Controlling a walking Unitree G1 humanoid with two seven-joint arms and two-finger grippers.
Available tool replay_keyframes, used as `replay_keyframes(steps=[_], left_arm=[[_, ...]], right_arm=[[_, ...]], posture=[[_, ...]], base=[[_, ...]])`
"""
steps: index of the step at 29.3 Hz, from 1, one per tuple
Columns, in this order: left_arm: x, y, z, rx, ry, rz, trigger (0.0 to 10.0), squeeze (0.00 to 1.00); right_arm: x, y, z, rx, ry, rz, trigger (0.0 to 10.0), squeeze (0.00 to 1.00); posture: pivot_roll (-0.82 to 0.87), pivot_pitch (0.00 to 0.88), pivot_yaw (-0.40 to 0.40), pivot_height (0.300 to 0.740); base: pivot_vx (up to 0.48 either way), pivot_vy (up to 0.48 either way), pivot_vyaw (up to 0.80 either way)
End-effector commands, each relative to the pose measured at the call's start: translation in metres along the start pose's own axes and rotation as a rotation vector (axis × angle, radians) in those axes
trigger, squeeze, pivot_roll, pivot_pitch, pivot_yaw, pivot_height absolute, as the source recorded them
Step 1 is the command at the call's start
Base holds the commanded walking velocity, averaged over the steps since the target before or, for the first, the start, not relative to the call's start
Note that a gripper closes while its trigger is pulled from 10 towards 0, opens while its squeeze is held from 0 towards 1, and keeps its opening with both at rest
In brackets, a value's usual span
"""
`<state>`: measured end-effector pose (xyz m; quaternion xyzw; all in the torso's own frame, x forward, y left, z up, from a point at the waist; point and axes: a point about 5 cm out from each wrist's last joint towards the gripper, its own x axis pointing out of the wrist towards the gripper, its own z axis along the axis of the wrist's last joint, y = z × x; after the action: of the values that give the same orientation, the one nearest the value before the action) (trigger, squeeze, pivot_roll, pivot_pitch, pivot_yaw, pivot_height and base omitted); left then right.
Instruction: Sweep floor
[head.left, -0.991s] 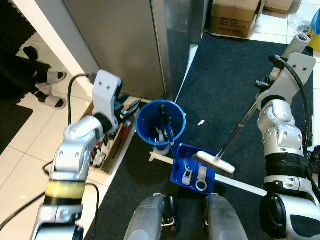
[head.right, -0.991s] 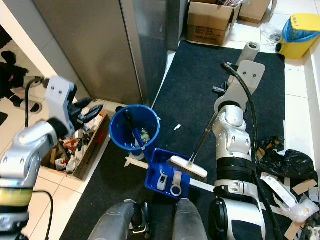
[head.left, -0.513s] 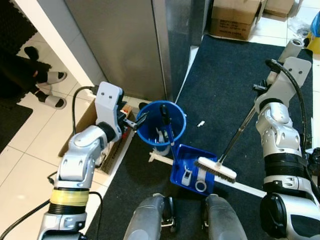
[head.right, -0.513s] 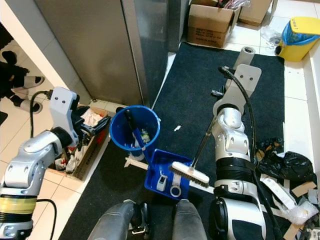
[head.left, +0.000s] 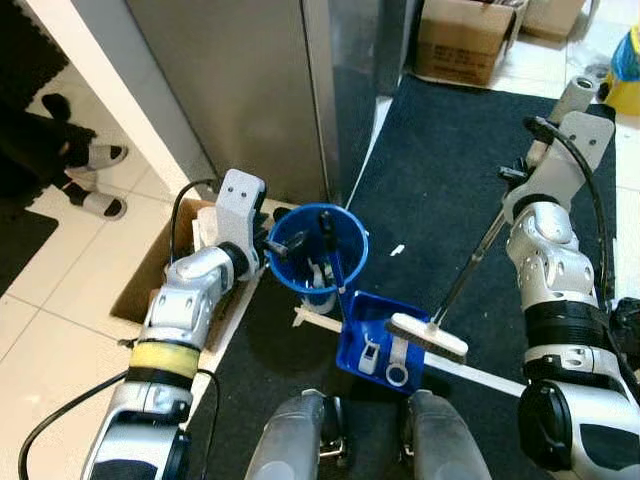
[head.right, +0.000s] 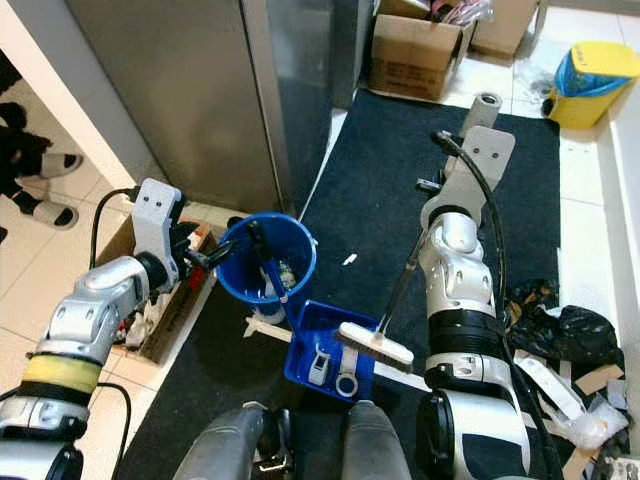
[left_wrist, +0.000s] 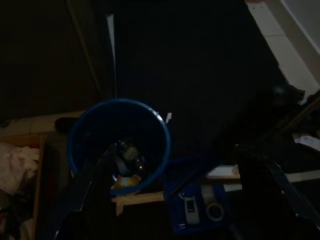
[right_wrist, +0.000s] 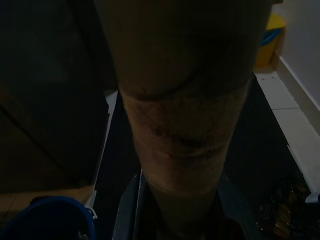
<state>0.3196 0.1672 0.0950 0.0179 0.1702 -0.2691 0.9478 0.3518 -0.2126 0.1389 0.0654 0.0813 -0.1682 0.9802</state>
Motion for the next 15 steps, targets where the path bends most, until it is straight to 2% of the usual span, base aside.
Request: replay_keyframes(steps=[1,3,4,8,11,13,14,15], left_arm=[[0.007,0.002,-0.003,-0.031,0.004,-0.035,10.0,0.0],[0.011,0.003,-0.002,-0.042,0.01,-0.056,10.0,0.0],[0.019,0.001,0.005,-0.083,-0.002,-0.115,10.0,0.0],[0.026,-0.003,0.016,-0.118,-0.031,-0.176,10.0,0.0],[0.03,-0.009,0.021,-0.083,-0.031,-0.219,10.0,0.0],[0.032,-0.008,0.02,-0.004,-0.026,-0.169,10.0,0.0],[0.032,-0.008,0.02,-0.004,-0.026,-0.169,10.0,0.0],[0.032,-0.004,0.02,0.065,-0.016,-0.09,10.0,0.0]], right_arm=[[0.001,0.009,0.008,-0.005,-0.036,0.026,10.0,0.0],[0.001,0.01,0.009,-0.005,-0.04,0.028,10.0,0.0],[0.001,0.01,0.012,-0.004,-0.048,0.029,10.0,0.0],[0.001,0.007,0.013,-0.004,-0.054,0.02,10.0,0.0],[-0.001,0.002,0.012,-0.004,-0.055,0.006,10.0,0.0],[-0.002,0.0,0.011,-0.003,-0.056,-0.004,10.0,0.0],[-0.002,0.0,0.011,-0.003,-0.056,-0.004,10.0,0.0],[-0.003,-0.002,0.01,-0.001,-0.055,-0.01,10.0,0.0]], posture=[[-0.03,0.051,0.057,0.74],[-0.04,0.051,0.058,0.74],[-0.05,0.054,0.064,0.74],[-0.06,0.059,0.073,0.74],[-0.07,0.065,0.085,0.74],[-0.07,0.068,0.091,0.74],[-0.07,0.068,0.091,0.74],[-0.07,0.069,0.098,0.74]], base=[[0.0,0.0,0.0],[0.0,0.0,0.0],[0.0,0.0,0.0],[0.0,0.0,0.0],[0.0,0.0,0.0],[0.0,0.0,0.0],[0.0,0.0,0.0],[0.0,0.0,0.0]])
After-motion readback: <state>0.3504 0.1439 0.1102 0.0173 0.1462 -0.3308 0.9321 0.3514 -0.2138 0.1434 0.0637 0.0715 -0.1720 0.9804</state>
